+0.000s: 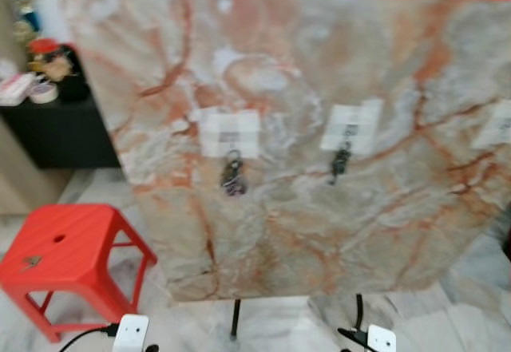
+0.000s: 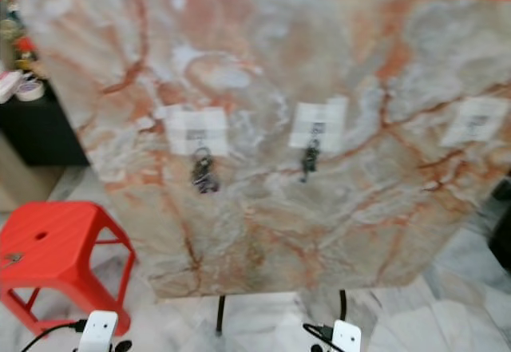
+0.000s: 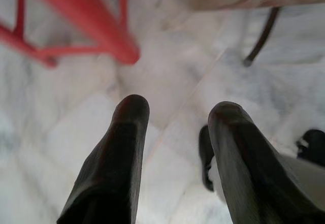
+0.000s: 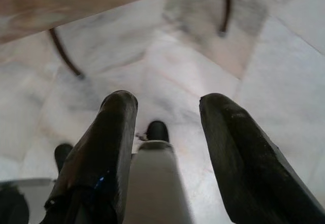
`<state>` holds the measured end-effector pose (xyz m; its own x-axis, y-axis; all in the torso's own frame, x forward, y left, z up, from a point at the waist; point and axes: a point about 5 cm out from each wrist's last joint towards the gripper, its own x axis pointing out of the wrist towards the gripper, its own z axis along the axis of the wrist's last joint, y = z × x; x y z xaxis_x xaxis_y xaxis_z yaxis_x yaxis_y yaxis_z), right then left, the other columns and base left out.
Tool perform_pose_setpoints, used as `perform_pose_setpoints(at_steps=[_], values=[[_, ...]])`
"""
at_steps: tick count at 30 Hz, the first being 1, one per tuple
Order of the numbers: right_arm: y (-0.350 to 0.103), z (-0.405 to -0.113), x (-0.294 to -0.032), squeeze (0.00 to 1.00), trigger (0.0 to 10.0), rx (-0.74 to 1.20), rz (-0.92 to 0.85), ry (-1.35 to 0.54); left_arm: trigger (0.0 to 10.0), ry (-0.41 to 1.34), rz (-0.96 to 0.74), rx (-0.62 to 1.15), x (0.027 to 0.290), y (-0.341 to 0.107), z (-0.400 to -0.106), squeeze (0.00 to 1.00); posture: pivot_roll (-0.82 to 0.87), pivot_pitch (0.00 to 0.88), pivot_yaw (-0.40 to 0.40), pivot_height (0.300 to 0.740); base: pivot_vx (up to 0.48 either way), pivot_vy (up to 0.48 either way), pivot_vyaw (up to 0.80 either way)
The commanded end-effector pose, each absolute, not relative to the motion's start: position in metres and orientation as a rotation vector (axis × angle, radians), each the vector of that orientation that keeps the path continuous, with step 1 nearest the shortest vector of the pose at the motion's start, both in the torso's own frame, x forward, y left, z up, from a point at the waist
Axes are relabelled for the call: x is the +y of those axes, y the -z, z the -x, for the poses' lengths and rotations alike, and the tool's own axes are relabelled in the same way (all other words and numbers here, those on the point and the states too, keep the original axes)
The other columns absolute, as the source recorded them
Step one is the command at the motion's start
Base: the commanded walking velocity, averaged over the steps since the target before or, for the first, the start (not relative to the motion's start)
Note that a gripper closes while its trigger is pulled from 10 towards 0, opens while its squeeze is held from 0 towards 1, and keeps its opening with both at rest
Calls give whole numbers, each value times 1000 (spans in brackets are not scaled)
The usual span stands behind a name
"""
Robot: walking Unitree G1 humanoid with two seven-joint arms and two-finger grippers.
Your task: Hang keys on a hook
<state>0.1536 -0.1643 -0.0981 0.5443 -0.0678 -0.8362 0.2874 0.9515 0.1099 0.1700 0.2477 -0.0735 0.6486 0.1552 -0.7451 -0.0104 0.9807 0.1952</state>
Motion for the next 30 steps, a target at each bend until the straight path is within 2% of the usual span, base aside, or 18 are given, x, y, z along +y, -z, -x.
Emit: perform_pose_setpoints(at_steps=[1,6,21,30], values=[[99,-152,-163,0,10000,983,-248,208,10000,-96,-185,914,250,79,-158,0,91,0,-59,740,0,0,800],[100,-149,-163,0,10000,1005,-204,177,10000,-108,-184,933,254,81,-151,0,98,0,-62,740,0,0,731],[100,-149,-165,0,10000,1005,-253,203,10000,-116,-159,929,246,82,-155,0,82,0,-58,740,0,0,0],[101,-149,-160,0,10000,1023,-210,131,10000,-113,-151,927,236,84,-155,0,85,0,-63,740,0,0,0]])
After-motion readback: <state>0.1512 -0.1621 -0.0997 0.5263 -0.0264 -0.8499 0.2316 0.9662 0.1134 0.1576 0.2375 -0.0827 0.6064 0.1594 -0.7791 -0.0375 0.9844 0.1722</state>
